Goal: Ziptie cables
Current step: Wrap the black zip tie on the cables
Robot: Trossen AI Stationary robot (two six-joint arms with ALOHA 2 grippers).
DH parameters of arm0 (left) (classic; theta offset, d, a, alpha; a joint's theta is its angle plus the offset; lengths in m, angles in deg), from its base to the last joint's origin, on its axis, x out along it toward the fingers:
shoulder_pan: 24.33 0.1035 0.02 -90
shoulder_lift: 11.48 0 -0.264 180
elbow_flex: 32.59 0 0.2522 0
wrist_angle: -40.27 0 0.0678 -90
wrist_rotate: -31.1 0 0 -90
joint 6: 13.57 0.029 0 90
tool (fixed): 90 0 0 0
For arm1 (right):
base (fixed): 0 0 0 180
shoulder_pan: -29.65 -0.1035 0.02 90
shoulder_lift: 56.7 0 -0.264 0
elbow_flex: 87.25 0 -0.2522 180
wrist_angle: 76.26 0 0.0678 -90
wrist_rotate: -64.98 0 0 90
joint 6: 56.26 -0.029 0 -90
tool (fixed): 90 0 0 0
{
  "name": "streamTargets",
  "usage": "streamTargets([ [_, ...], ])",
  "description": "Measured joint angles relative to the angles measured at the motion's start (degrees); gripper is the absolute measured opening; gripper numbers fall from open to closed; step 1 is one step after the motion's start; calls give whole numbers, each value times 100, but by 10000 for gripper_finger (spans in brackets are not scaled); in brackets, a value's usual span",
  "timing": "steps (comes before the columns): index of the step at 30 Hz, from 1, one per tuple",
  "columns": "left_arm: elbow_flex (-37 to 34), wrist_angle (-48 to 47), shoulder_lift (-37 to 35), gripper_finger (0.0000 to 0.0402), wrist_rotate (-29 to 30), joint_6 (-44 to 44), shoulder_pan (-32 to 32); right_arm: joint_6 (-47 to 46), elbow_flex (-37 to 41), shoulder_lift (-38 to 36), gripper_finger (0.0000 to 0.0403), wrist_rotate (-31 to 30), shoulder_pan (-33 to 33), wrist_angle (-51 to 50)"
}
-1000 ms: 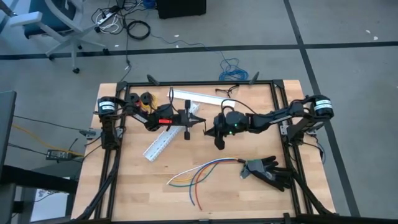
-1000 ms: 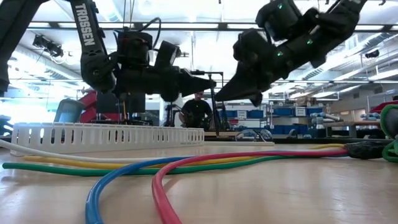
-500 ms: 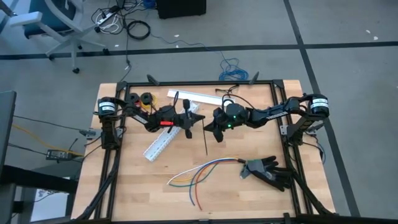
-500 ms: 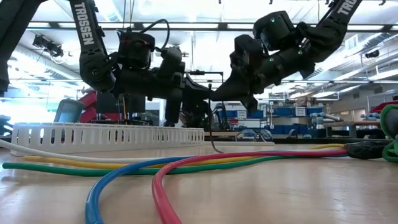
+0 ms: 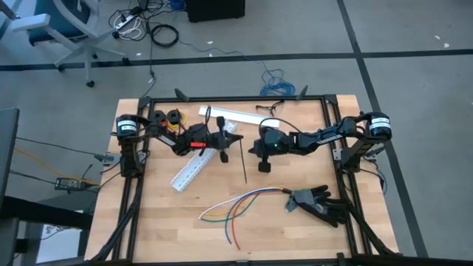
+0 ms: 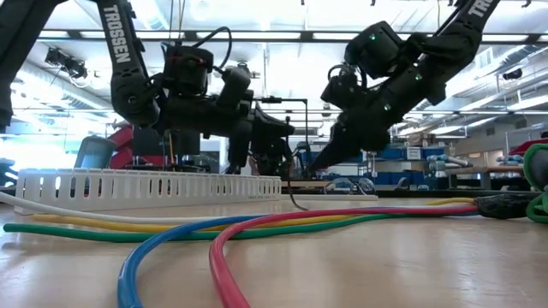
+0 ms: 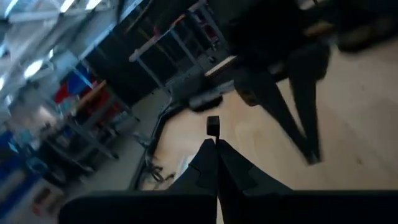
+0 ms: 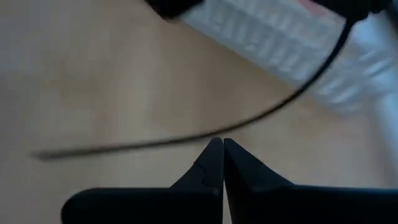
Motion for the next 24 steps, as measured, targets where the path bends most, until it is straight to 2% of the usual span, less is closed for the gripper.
streamTargets([
  [3,0,72,0,0,-7,-1056,98,1285,0,0,0,-711,-133,-32],
  [7,0,354,0,0,-36,-3218,270,2897,0,0,0,-1394,-321,164],
  [11,52,526,0,0,-425,-5125,450,4002,0,0,0,-1866,-400,360],
  [15,189,522,0,0,-679,-6243,570,4763,0,0,0,-1934,-452,424],
  [24,238,259,0,0,-1187,-8421,858,5852,0,0,12,-2772,-707,437],
])
